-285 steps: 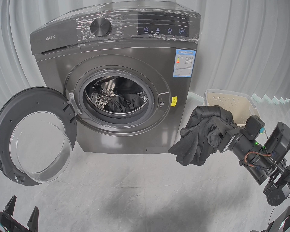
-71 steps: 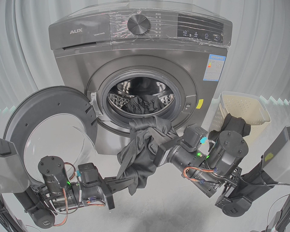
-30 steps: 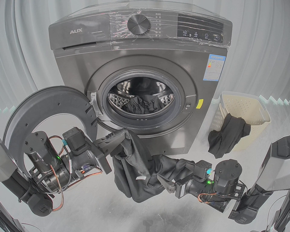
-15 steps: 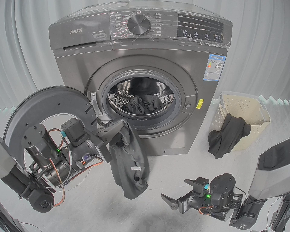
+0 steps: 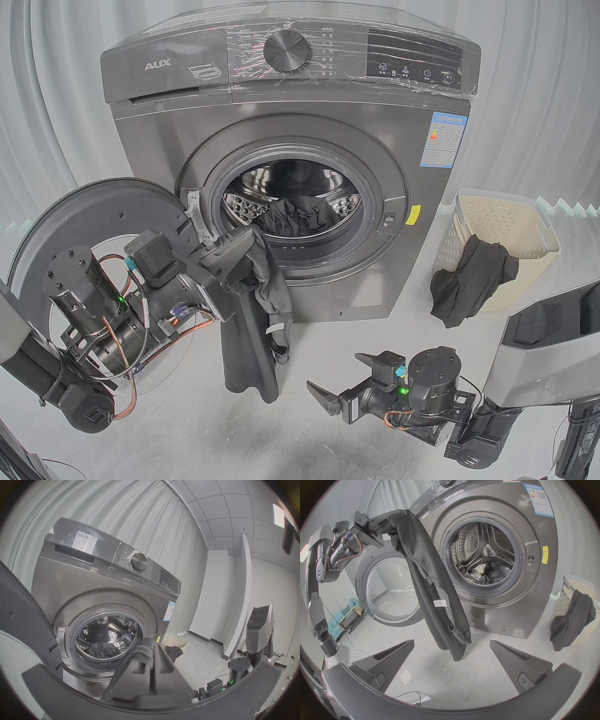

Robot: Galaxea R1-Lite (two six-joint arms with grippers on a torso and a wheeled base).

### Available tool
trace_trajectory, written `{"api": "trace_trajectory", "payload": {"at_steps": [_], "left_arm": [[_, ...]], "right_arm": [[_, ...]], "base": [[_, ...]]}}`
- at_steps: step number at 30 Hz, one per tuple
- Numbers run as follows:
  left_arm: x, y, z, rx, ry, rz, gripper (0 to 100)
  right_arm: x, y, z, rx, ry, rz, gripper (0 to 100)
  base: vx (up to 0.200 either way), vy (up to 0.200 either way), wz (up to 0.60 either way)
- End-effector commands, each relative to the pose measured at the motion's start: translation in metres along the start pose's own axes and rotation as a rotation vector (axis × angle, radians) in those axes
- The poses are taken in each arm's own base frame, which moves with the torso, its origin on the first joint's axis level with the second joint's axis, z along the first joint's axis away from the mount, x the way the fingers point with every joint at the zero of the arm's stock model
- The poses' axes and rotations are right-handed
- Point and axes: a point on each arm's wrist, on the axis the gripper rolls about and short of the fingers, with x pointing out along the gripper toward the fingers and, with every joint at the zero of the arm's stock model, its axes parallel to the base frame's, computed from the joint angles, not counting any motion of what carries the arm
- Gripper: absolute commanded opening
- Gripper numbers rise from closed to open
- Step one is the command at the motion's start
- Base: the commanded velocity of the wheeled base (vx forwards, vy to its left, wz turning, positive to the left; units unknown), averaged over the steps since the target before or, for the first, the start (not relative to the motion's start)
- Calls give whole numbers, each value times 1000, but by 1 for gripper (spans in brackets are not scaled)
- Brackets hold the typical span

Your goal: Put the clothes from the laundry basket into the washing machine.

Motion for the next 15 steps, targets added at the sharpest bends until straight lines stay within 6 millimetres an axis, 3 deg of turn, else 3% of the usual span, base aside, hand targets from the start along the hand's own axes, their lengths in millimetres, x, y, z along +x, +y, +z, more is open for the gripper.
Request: {"api": "trace_trajectory", "payload": {"at_steps": [1,6,15], "left_arm": [[8,0,8,4,-45,-8,0],[18,0,20,12,-97,-16,0],[18,0,21,16,-105,-18,0]], "right_arm": [[10,-8,-4,-2,4,-11,100],[21,-19,-13,5,15,-22,100],[39,-23,-22,-6,20,-33,100]], "base": [[0,0,0],[0,0,0],[0,0,0]]}}
